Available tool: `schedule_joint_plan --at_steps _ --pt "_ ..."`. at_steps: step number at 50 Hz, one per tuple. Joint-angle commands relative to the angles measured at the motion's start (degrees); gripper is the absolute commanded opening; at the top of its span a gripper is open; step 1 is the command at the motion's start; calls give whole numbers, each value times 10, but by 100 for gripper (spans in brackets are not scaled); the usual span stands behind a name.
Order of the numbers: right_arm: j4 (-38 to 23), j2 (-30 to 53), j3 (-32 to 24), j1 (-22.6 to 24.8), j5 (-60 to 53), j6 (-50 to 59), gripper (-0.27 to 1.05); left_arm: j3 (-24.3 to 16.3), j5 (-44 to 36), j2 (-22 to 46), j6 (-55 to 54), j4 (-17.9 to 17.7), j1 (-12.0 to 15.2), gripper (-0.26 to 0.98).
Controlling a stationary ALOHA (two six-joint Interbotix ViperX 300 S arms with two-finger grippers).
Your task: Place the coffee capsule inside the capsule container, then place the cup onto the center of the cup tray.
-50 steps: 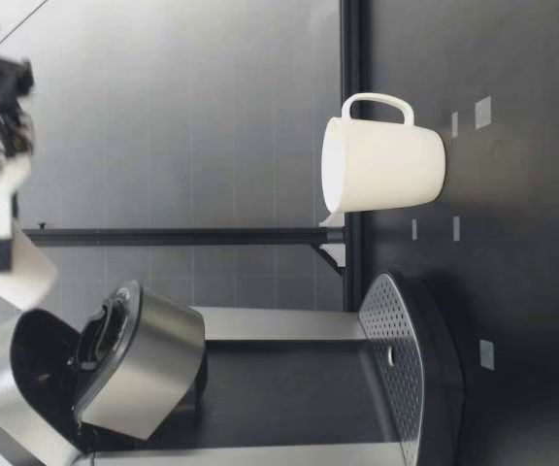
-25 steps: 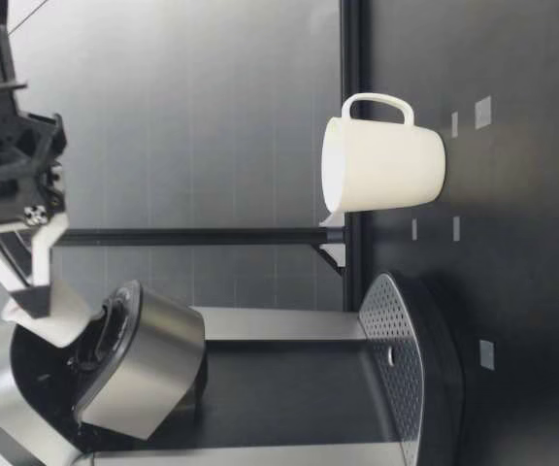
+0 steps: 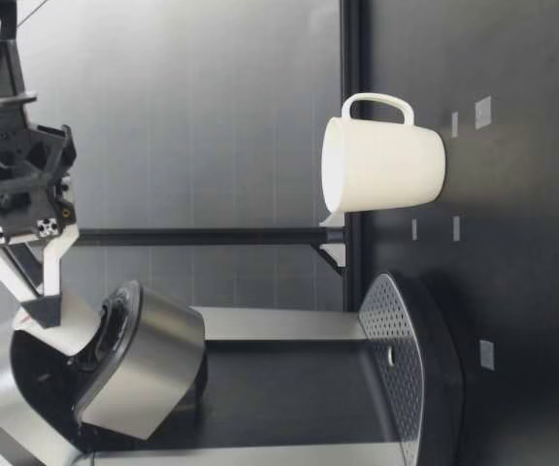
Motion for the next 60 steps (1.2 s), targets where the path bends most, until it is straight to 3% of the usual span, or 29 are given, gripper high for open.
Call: schedule_joint_plan --at_steps 1,37,42,49,60 --pt "-1 -4 -18 -6 -2 0 55 -7 1 1 0 1 1 6" --pt "-1 34 -62 -8 47 -23 55 -6 1 1 0 2 1 6" --pt "-1 36 -66 -9 51 -25 63 -5 2 1 0 1 1 6" --pt "-2 33 -65 -8 50 -29 83 -5 1 2 0 1 1 6" --pt "0 30 -60 -8 41 -28 85 -4 2 1 0 1 1 6"
